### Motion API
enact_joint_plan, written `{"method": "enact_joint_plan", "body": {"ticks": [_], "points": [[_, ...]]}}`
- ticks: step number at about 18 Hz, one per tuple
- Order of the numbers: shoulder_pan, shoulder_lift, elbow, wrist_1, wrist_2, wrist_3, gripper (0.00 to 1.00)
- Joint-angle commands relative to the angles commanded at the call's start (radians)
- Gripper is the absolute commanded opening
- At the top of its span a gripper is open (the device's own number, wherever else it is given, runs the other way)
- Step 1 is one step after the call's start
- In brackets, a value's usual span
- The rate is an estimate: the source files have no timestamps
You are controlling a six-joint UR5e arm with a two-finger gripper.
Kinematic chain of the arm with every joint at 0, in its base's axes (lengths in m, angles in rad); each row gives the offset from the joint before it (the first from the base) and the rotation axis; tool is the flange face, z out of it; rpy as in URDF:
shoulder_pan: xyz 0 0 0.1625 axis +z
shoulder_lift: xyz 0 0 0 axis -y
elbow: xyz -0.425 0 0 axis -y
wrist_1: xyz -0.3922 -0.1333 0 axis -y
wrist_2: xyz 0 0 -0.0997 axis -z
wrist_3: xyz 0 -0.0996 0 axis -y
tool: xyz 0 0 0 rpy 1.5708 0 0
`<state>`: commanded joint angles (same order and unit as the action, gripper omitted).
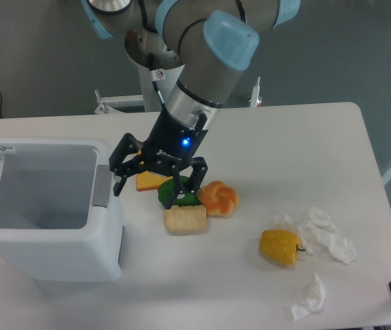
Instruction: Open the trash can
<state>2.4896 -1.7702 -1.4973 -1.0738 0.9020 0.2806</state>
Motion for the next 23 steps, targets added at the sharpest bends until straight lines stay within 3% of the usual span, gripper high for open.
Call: {"method": "enact_joint_plan", "body": {"ticks": [6,12,17,20,23], "points": [[0.061,0.012,0.023,0.000,0.029,0.150,1.00],[0.060,0.020,0.034,0.002,0.195,0.302,1.00],[0.054,0.032,0.029,0.002,0.371,0.540,1.00],[0.052,0.031,0.022,0.002,0.417,0.618,1.00],[0.049,0.026,0.009,0.000,0.547,0.696,1.00]]}}
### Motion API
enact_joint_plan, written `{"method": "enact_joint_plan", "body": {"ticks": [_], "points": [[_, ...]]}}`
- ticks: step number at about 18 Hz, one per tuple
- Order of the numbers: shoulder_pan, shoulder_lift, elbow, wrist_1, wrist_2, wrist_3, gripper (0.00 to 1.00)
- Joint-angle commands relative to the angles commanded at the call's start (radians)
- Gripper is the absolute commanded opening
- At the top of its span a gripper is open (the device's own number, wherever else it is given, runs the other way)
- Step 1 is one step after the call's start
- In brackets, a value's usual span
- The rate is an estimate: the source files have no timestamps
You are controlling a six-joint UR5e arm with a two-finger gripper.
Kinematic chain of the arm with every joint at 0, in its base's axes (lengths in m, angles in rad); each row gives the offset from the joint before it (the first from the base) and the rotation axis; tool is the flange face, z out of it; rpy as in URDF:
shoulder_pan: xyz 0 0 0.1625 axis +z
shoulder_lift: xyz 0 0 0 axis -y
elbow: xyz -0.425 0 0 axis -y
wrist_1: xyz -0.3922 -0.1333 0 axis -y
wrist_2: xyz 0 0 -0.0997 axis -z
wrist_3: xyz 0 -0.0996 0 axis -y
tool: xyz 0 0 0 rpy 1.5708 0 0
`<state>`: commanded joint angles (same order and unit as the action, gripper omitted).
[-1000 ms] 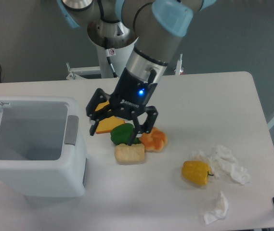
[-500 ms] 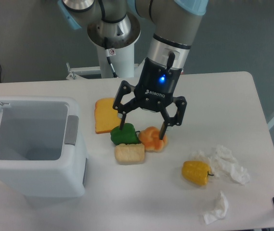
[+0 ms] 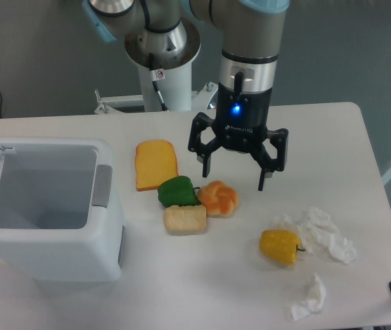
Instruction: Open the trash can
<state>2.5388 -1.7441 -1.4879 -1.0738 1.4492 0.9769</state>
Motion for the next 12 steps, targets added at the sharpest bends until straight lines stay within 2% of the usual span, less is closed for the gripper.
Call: {"method": "enact_joint_plan", "body": {"ticks": [9,12], "points": [[-0.005,-0.006,-0.037,0.002,0.097,0.150,1.00],[-0.006,-0.008,-0.037,0.003,0.111,0.155,1.00]]}}
